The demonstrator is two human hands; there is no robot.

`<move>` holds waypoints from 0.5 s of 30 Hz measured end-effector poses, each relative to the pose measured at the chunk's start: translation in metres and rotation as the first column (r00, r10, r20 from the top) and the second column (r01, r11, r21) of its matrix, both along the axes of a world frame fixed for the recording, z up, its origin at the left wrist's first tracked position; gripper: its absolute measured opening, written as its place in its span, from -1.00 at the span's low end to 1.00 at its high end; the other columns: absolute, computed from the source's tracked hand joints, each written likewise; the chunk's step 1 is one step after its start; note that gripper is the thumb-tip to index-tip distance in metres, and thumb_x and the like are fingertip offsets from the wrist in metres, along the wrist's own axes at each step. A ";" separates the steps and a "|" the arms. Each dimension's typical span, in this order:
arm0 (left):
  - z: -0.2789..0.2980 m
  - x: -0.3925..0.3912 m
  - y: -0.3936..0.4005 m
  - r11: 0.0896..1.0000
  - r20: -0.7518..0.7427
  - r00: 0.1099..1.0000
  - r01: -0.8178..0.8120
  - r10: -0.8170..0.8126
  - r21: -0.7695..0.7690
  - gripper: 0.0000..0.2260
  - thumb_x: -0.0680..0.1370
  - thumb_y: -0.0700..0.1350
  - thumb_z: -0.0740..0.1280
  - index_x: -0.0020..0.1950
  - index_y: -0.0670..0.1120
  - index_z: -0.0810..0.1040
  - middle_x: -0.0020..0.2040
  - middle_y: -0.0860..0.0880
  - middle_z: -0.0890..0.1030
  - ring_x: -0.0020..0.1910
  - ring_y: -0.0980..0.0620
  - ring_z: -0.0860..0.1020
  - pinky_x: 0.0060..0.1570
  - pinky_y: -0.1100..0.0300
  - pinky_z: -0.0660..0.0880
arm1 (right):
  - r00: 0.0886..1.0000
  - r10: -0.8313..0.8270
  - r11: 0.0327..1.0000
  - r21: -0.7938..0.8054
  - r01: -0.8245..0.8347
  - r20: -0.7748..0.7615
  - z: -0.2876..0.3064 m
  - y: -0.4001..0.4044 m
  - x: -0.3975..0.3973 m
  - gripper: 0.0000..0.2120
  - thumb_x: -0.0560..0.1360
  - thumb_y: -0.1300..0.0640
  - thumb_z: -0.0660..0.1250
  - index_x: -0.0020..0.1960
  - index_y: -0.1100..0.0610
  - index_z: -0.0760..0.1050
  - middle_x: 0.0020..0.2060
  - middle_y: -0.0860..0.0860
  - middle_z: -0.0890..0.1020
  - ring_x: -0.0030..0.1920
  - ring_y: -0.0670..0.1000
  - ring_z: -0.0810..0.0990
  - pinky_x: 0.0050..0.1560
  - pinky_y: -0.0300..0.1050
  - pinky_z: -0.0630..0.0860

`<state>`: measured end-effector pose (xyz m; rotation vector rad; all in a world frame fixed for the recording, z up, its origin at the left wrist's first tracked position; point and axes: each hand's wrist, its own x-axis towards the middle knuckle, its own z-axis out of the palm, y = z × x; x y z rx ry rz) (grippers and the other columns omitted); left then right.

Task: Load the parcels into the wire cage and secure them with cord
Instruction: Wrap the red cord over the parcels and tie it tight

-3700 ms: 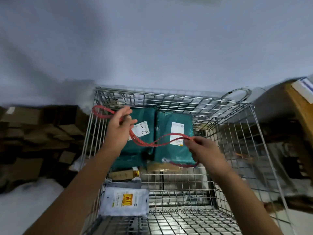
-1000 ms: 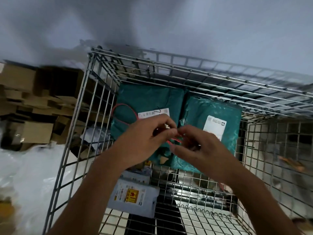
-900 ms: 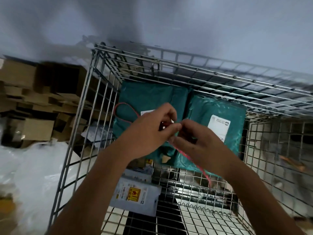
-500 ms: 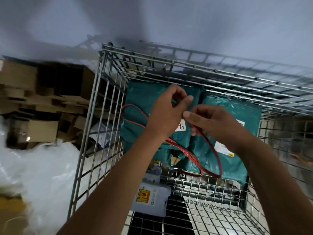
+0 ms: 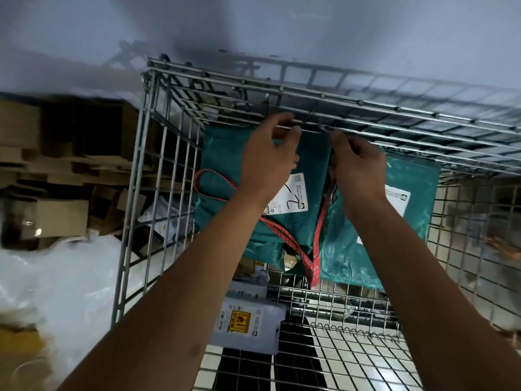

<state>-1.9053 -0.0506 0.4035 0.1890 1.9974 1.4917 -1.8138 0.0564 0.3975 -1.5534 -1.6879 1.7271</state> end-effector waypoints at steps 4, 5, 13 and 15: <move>-0.006 -0.005 0.011 0.999 0.042 0.998 0.038 -0.038 0.017 -0.79 0.67 -0.11 0.29 0.28 -0.09 0.57 -0.08 -0.10 0.66 -0.42 0.07 0.61 -0.37 0.19 0.58 | 0.989 -0.110 0.992 -0.076 0.103 -0.102 0.002 -0.009 -0.026 -0.77 0.54 0.04 0.44 -0.27 0.06 0.66 -0.43 -0.02 0.59 -0.41 -0.03 0.46 -0.36 -0.15 0.42; -0.007 -0.006 0.013 0.999 0.070 0.997 0.042 -0.043 0.018 -0.80 0.68 -0.10 0.26 0.25 -0.08 0.58 -0.13 -0.11 0.65 -0.44 0.07 0.59 -0.40 0.21 0.54 | 0.987 -0.106 0.991 -0.097 0.095 -0.118 0.001 -0.010 -0.031 -0.80 0.54 0.07 0.44 -0.24 0.08 0.68 -0.39 0.02 0.66 -0.39 -0.04 0.53 -0.34 -0.13 0.51; -0.008 -0.010 0.034 0.985 0.384 0.917 -0.150 0.107 0.083 -0.80 0.67 -0.08 0.30 -0.16 -0.04 0.53 -0.48 0.07 0.47 -0.57 0.14 0.38 -0.53 0.33 0.30 | 0.997 0.029 0.984 -0.172 -0.041 -0.073 -0.007 -0.004 -0.044 -0.78 0.62 0.14 0.29 -0.14 0.12 0.64 -0.25 0.11 0.66 -0.23 0.08 0.59 -0.21 -0.02 0.55; -0.007 -0.008 0.040 0.958 0.476 0.859 -0.267 0.189 0.101 -0.79 0.66 -0.11 0.32 -0.18 -0.04 0.51 -0.52 0.10 0.45 -0.60 0.17 0.37 -0.57 0.38 0.28 | 0.997 0.051 0.983 -0.175 -0.060 -0.060 -0.007 -0.003 -0.045 -0.77 0.62 0.13 0.30 -0.16 0.10 0.64 -0.29 0.04 0.65 -0.26 0.02 0.59 -0.25 -0.11 0.50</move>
